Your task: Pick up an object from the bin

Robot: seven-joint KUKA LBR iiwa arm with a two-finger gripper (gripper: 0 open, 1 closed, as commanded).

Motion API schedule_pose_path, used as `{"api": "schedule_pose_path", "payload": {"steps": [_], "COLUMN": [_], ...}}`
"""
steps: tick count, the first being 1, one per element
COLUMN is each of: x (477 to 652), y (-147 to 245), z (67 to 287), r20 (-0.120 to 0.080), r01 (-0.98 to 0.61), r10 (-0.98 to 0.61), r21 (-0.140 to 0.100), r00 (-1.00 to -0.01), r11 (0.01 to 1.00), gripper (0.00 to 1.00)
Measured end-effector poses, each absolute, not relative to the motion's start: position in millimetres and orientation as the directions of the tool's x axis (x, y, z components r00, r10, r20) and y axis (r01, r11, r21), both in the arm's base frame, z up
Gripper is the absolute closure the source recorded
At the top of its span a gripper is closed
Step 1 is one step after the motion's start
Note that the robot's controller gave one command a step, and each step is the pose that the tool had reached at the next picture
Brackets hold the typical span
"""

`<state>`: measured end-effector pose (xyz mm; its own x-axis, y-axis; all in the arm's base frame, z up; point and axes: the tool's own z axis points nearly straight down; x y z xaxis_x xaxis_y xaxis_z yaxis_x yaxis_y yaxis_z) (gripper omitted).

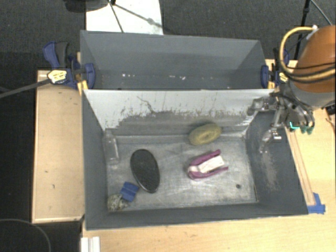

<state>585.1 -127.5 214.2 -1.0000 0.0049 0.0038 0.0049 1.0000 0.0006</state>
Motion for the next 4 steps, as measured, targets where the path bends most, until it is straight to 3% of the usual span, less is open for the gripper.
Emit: {"api": "schedule_pose_path", "payload": {"steps": [1, 2, 3, 4], "x": [556.7, 532.6, 533.3, 534.8], "y": [-100.8, -38.7, -41.6, -23.2], "z": [72.6, 71.1, 72.0, 217.3], "r20": [0.005, -0.002, -0.004, -0.009], "r01": [0.128, 0.009, 0.009, 0.019], "r10": [0.128, 0.009, 0.009, 0.019], "r21": [0.002, 0.001, -0.001, 0.0], "r00": [-0.992, -1.0, -1.0, -1.0], "r11": [0.992, 1.0, 1.0, 1.0], "gripper": [0.0, 0.0, 1.0, 1.0]}}
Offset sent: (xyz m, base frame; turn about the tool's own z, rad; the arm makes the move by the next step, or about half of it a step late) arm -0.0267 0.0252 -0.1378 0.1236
